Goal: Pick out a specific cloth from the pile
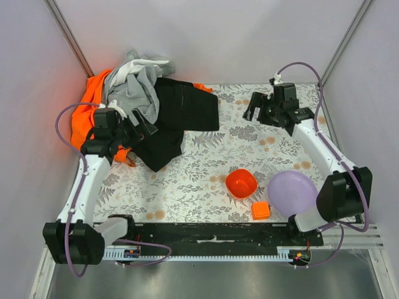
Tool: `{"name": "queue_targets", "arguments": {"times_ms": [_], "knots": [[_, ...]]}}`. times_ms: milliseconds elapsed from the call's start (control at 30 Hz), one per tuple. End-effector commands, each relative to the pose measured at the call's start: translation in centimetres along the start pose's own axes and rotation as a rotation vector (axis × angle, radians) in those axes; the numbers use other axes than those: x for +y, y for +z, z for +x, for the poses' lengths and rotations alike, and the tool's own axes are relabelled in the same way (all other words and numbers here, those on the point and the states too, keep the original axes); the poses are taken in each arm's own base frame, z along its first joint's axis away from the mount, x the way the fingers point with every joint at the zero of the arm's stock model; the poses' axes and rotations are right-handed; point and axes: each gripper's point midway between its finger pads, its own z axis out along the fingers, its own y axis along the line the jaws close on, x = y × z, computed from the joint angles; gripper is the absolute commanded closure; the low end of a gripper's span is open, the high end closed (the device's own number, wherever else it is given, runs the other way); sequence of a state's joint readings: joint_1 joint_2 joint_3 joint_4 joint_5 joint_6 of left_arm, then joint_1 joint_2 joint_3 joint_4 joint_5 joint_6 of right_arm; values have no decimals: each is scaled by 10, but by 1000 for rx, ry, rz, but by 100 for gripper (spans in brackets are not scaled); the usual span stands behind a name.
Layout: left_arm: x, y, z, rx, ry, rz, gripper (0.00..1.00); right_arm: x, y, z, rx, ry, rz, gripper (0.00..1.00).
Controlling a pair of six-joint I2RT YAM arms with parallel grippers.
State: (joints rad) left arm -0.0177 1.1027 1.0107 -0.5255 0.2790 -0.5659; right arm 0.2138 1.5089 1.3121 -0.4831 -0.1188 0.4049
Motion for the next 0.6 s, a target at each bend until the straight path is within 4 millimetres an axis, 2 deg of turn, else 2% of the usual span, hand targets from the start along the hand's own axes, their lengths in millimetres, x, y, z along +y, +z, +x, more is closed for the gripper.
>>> {"name": "queue_targets", "arguments": {"times_ms": [0,67,133,233,367,500,567], "knots": [[-11,-1,-5,41,100,52,1,19,-4,1,6,-63,-58,2],[-16,2,2,101,139,92,1,21,-2,7,19,-67,-62,2],[-6,7,10,163,126,42,1,24,-1,13,33,-71,-72,2],[23,15,24,272,149,-174,1,26,2,20,52,-71,-77,2],[55,4,36,345,280,-475,1,28,7,26,76,-72,-79,2],[63,10,43,350,298,-556,0,26,15,30,95,-74,-72,2],[69,23,49,370,291,-569,1,25,20,34,110,-75,-67,2]]}}
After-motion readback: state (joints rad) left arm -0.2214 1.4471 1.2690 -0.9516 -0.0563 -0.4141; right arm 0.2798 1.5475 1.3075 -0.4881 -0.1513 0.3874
